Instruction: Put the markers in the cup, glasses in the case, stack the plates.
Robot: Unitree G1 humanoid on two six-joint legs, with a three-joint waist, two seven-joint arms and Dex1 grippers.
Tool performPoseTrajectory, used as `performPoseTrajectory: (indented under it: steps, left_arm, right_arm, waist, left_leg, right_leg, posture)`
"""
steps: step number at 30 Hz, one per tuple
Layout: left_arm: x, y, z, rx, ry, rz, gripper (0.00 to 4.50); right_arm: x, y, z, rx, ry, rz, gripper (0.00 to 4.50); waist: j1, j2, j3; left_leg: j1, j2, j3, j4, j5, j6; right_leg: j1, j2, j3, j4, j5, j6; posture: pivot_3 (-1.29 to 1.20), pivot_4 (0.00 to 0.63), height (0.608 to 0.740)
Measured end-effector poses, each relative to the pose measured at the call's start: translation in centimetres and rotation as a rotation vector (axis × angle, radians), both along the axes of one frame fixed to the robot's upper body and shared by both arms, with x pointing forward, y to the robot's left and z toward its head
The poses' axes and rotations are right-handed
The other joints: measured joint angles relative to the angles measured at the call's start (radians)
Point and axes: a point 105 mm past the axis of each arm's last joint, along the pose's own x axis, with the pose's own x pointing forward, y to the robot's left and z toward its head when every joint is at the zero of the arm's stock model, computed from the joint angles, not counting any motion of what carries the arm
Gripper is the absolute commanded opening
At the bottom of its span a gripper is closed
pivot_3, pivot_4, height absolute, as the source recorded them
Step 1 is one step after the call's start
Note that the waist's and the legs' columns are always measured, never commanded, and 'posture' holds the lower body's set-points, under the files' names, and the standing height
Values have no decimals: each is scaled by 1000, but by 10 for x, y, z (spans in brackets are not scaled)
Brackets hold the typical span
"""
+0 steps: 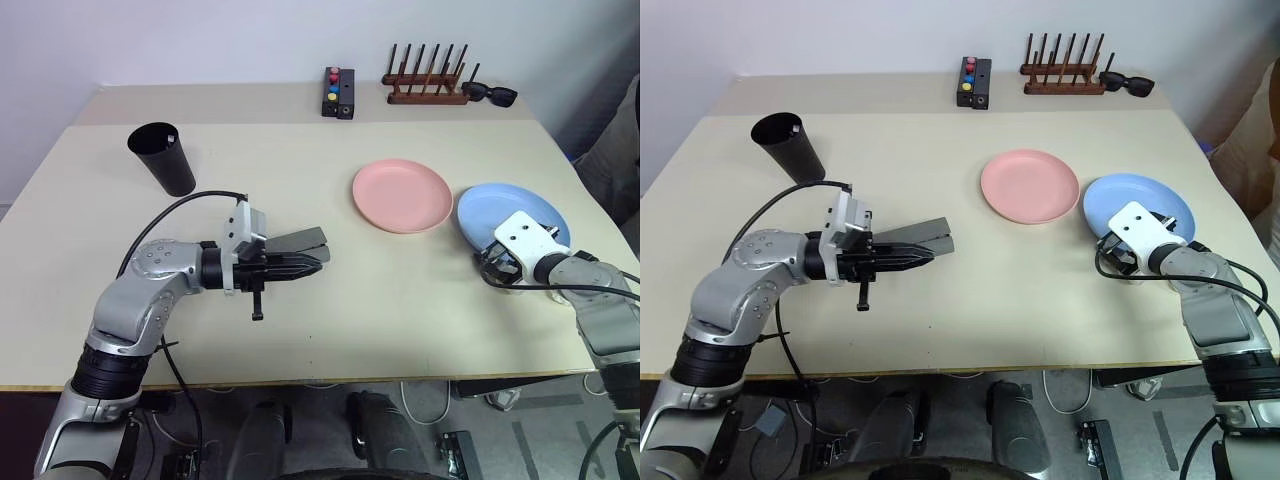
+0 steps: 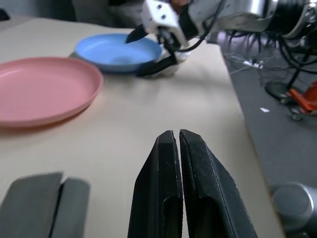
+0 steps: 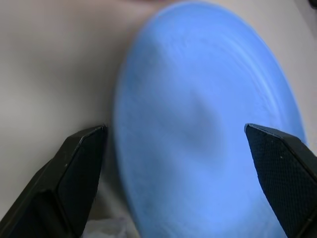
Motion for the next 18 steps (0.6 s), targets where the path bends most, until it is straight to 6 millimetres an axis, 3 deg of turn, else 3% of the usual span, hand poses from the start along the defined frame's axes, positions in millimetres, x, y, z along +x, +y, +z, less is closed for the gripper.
performPoseTrajectory:
  steps: [1, 6, 9, 15, 18]
  left_arm:
    - [0, -1, 0, -4, 1, 2, 81]
    - [0, -3, -1, -19, 8, 10, 81]
    - [0, -5, -4, -19, 17, 2, 81]
    - [2, -5, -10, -39, 25, 20, 81]
    - [11, -2, -15, -55, 31, 77, 81]
  right_arm:
    - [0, 0, -1, 2, -1, -4, 3739]
    - [0, -3, -5, 1, 11, -22, 1211]
    - [0, 0, -7, 15, 9, -14, 72]
    - [2, 1, -4, -7, -22, -23, 72]
    - [8, 6, 11, -40, -99, -2, 72]
  waist:
    - [1, 0, 0]
    - [3, 0, 0]
    - [2, 0, 0]
    - [1, 0, 0]
    - [0, 0, 0]
  left_leg:
    - [0, 0, 0, 0, 0, 0]
    - [-1, -1, 1, 0, 0, 0]
    - [-1, -1, 0, 0, 0, 0]
    - [-1, -1, 0, 0, 0, 0]
    - [-1, -1, 1, 0, 0, 0]
  right_leg:
    - [0, 0, 0, 0, 0, 0]
    - [0, -1, 0, -1, 0, 0]
    - [0, -1, 0, -1, 0, 0]
    - [0, -1, 0, -1, 0, 0]
    - [0, -1, 0, -1, 0, 0]
  posture:
    - [0, 150, 735]
    - [0, 150, 735]
    - [0, 150, 735]
    - [0, 150, 735]
    - [0, 150, 735]
